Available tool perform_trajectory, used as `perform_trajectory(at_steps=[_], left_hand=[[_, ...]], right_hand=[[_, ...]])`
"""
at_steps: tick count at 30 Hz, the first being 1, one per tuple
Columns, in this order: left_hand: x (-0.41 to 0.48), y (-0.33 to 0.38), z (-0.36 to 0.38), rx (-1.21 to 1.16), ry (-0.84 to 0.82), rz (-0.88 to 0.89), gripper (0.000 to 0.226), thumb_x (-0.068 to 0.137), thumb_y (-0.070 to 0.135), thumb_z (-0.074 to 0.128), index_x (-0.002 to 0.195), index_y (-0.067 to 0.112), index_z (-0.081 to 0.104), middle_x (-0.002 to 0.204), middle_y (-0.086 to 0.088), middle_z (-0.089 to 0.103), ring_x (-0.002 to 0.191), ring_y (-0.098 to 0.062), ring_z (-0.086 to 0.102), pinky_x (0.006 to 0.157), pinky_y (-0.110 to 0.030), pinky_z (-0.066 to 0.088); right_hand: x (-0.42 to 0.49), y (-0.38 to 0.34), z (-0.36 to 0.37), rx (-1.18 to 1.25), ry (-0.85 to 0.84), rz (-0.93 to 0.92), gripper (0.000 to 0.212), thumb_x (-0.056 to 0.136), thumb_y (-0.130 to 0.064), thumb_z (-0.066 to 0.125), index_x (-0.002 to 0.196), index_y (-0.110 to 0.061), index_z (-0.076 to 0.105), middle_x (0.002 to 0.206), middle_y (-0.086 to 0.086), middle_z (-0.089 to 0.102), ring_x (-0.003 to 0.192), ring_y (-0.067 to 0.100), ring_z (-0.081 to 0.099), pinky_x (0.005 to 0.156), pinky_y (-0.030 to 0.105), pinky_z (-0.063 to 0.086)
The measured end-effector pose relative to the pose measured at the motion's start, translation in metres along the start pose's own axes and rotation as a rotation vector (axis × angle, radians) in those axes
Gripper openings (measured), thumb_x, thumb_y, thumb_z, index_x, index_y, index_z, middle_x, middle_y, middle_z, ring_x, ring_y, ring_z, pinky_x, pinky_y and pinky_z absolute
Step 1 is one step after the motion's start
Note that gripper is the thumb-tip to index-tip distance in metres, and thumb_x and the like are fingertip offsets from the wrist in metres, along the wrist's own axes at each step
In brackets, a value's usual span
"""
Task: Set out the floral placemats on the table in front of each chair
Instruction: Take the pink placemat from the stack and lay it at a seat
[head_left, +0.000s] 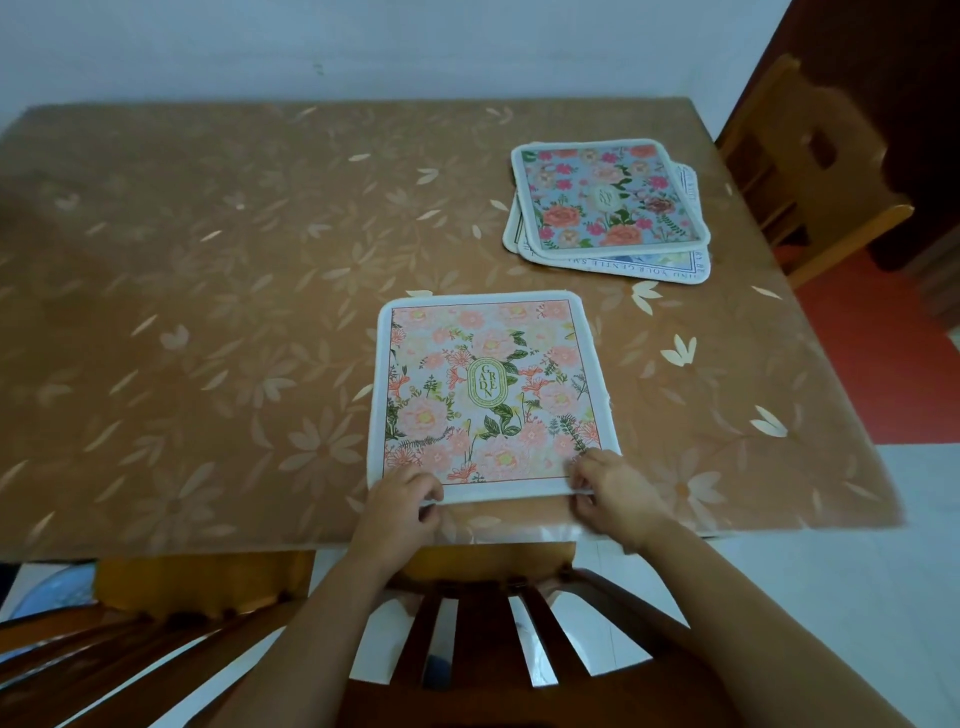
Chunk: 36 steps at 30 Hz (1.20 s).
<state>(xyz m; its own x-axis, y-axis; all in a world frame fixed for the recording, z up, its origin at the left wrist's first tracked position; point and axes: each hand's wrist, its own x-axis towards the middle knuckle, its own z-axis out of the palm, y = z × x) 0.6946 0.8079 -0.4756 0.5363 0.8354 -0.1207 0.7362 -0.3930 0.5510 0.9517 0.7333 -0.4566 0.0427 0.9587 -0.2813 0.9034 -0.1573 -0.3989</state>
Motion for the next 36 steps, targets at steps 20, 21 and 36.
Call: perform_trajectory(at_steps=[20, 21, 36], left_hand=[[-0.001, -0.003, 0.000, 0.018, 0.059, 0.021, 0.010, 0.074, 0.007, 0.066, 0.083, 0.010, 0.062, 0.090, -0.006, 0.059, 0.086, -0.021, 0.053, 0.073, -0.034, 0.046], [-0.001, -0.003, 0.000, 0.022, 0.059, 0.017, 0.010, 0.075, 0.007, 0.066, 0.083, 0.010, 0.061, 0.091, -0.006, 0.059, 0.087, -0.021, 0.053, 0.075, -0.035, 0.046], [0.000, -0.002, 0.002, 0.073, 0.044, 0.022, 0.007, 0.078, 0.008, 0.063, 0.084, 0.009, 0.060, 0.091, -0.007, 0.059, 0.088, -0.023, 0.053, 0.075, -0.038, 0.046]], right_hand=[[-0.010, 0.001, 0.005, 0.006, 0.033, -0.020, 0.013, 0.074, -0.007, 0.060, 0.087, -0.004, 0.058, 0.097, 0.015, 0.059, 0.094, 0.030, 0.051, 0.076, 0.035, 0.043], [-0.010, 0.002, 0.005, 0.007, 0.039, -0.020, 0.013, 0.074, -0.008, 0.060, 0.086, -0.004, 0.058, 0.097, 0.014, 0.059, 0.094, 0.030, 0.051, 0.076, 0.036, 0.043], [-0.009, 0.001, 0.003, -0.038, 0.028, -0.016, 0.015, 0.074, -0.009, 0.058, 0.088, -0.004, 0.059, 0.097, 0.014, 0.059, 0.095, 0.030, 0.052, 0.077, 0.039, 0.045]])
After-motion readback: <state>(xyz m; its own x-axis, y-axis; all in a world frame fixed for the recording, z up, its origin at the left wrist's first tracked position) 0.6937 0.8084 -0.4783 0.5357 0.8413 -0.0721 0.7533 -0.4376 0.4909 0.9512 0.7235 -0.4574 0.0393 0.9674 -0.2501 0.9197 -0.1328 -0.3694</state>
